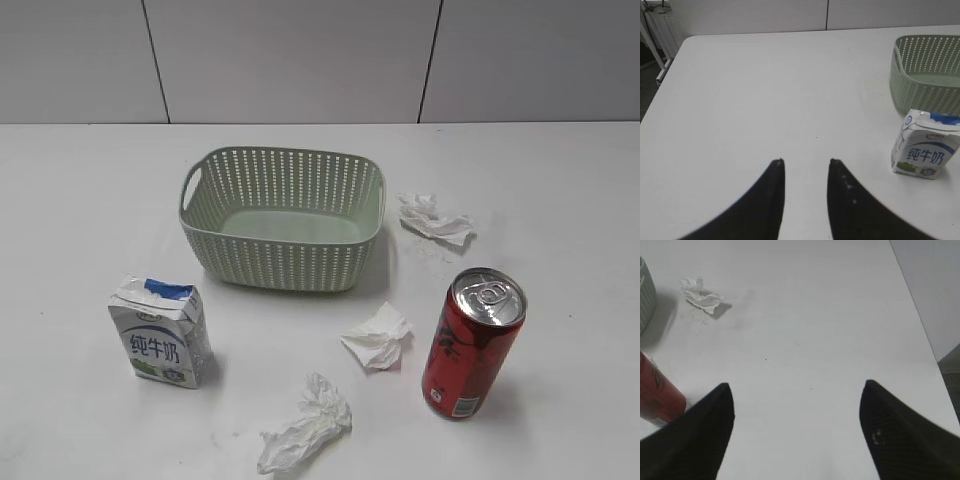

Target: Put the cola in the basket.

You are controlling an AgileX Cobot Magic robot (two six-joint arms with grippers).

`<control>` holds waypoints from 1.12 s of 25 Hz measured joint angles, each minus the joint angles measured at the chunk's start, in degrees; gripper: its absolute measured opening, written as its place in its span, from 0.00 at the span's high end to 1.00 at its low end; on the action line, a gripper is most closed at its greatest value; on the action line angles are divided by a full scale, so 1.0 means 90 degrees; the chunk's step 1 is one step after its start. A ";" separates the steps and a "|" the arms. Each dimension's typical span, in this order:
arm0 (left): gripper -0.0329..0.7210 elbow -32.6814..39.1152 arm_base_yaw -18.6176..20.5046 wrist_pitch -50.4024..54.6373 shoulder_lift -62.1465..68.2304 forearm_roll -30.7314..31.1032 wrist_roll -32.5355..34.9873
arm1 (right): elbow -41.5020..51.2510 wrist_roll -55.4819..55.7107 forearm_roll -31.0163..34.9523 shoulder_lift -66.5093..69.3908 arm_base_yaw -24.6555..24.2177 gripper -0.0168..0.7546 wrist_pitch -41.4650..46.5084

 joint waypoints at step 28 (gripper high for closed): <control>0.64 0.0000 0.0000 0.0000 0.0000 -0.0026 0.0002 | -0.1868 -0.1538 0.1398 0.5672 0.3283 0.19 -0.0282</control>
